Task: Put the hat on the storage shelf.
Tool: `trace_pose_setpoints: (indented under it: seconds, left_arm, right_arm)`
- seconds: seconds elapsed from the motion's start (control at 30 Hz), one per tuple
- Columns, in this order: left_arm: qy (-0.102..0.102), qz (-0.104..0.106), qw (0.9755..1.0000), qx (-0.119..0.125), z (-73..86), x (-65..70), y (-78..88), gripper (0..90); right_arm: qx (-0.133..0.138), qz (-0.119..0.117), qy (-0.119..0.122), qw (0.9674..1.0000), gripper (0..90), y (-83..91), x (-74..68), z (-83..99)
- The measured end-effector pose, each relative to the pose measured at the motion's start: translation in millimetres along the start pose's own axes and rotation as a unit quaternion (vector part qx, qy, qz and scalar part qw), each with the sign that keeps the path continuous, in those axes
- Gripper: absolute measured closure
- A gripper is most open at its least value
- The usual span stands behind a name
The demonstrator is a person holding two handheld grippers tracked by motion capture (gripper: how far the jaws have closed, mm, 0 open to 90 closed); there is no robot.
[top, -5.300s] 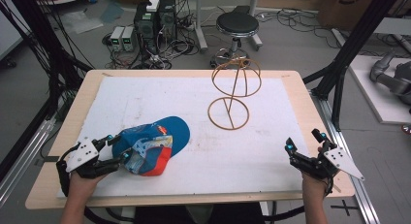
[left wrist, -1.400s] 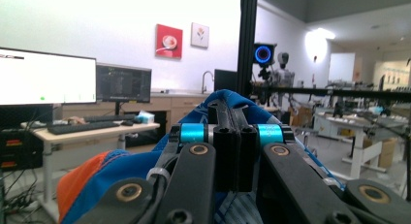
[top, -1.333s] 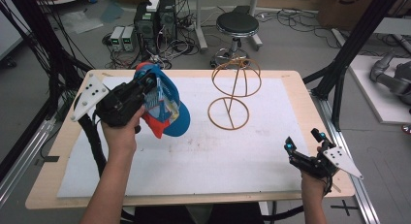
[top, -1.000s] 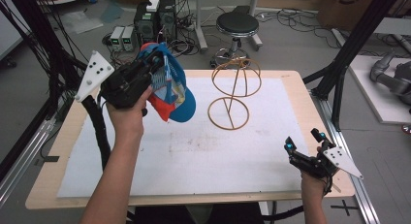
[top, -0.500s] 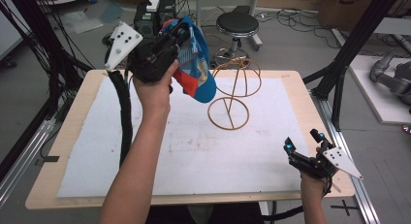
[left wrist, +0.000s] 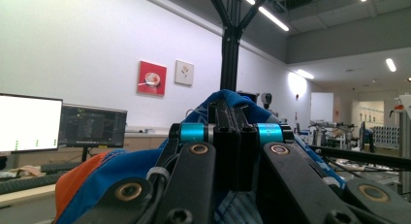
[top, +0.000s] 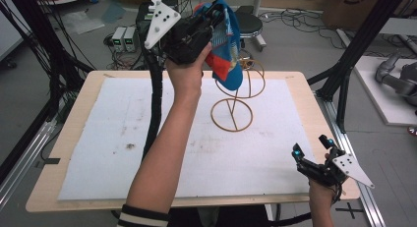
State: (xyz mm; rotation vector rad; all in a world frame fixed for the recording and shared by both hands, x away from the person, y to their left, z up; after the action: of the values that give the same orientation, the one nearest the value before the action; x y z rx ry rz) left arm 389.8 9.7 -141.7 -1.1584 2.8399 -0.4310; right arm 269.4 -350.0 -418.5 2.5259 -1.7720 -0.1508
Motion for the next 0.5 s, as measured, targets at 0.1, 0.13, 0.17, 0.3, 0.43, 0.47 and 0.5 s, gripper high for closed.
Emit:
trace_pose_setpoints:
  seconds: [0.1, 0.13, 0.17, 0.3, 0.43, 0.47, 0.5]
  left_arm:
    - [0.002, 0.005, 1.0, 0.002, 2.8, 1.1, -10.5, 89.5]
    - [0.004, 0.008, 1.0, 0.004, 4.2, 1.6, -15.1, 89.5]
    - [0.004, 0.008, 0.9999, 0.004, 5.0, 2.0, -17.8, 89.5]
    - [0.0, 0.013, 0.9999, 0.005, 10.4, 4.3, -33.6, 89.6]
    - [0.007, 0.013, 0.9999, 0.003, 19.2, 4.1, -48.2, 89.5]
    - [0.007, 0.012, 0.9999, 0.001, 21.9, 3.7, -50.9, 89.5]
    - [0.006, 0.011, 0.9999, -0.003, 25.3, 3.0, -54.1, 89.5]
  right_arm:
    - [0.003, 0.0, 0.001, 1.0, 4.4, 3.0, 2.0, -0.3]
    - [0.005, 0.002, -0.002, 1.0, 4.4, 4.0, 2.8, -0.4]
    - [0.007, 0.002, -0.006, 1.0, 4.5, 5.3, 3.8, -0.9]
    - [0.016, 0.002, -0.02, 0.9997, 4.4, 10.3, 5.8, -2.9]
    - [0.019, 0.003, -0.019, 0.9996, 4.4, 15.1, 6.3, -4.3]
    - [0.022, 0.002, -0.015, 0.9996, 4.4, 15.8, 7.2, -4.8]
    - [0.021, 0.004, -0.019, 0.9996, 4.4, 16.9, 7.2, -4.8]
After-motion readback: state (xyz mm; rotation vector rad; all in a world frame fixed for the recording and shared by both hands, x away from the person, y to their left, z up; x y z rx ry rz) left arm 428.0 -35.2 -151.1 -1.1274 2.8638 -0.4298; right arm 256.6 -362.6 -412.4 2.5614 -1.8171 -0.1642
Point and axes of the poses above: each handheld gripper's, and its own axes: y roughly backward along the jaws, z roughly out of its underside, x roughly to its right, the point moved 3 cm from there along -y, roughly forward along the jaws, and after that the axes turned 9 degrees about -x, right-handed, at the moved point
